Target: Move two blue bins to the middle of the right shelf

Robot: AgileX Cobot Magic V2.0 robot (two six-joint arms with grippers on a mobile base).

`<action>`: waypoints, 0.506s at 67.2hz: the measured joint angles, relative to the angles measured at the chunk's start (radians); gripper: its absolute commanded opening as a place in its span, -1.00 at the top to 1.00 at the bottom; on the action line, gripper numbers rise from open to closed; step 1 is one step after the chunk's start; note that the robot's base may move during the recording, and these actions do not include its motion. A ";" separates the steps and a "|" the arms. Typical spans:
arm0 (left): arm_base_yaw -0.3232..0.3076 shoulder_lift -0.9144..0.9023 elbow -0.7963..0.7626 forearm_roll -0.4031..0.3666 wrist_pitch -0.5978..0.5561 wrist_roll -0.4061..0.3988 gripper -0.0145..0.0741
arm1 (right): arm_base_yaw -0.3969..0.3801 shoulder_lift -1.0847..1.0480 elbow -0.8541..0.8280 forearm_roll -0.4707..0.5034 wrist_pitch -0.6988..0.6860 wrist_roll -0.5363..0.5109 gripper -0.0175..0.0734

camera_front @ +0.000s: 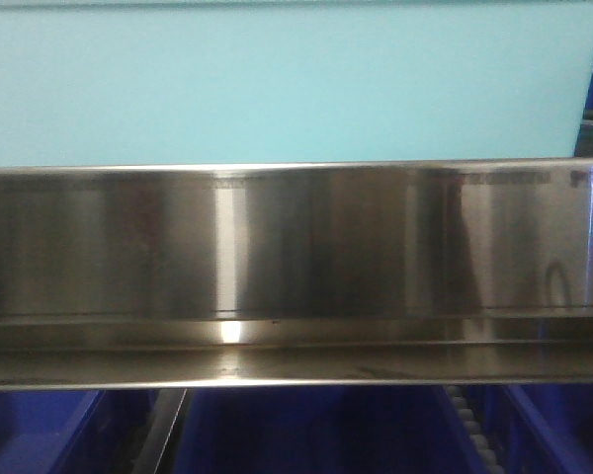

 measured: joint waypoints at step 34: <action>0.000 0.000 0.000 0.000 0.000 0.000 0.92 | 0.000 0.000 0.000 0.000 0.000 0.000 0.98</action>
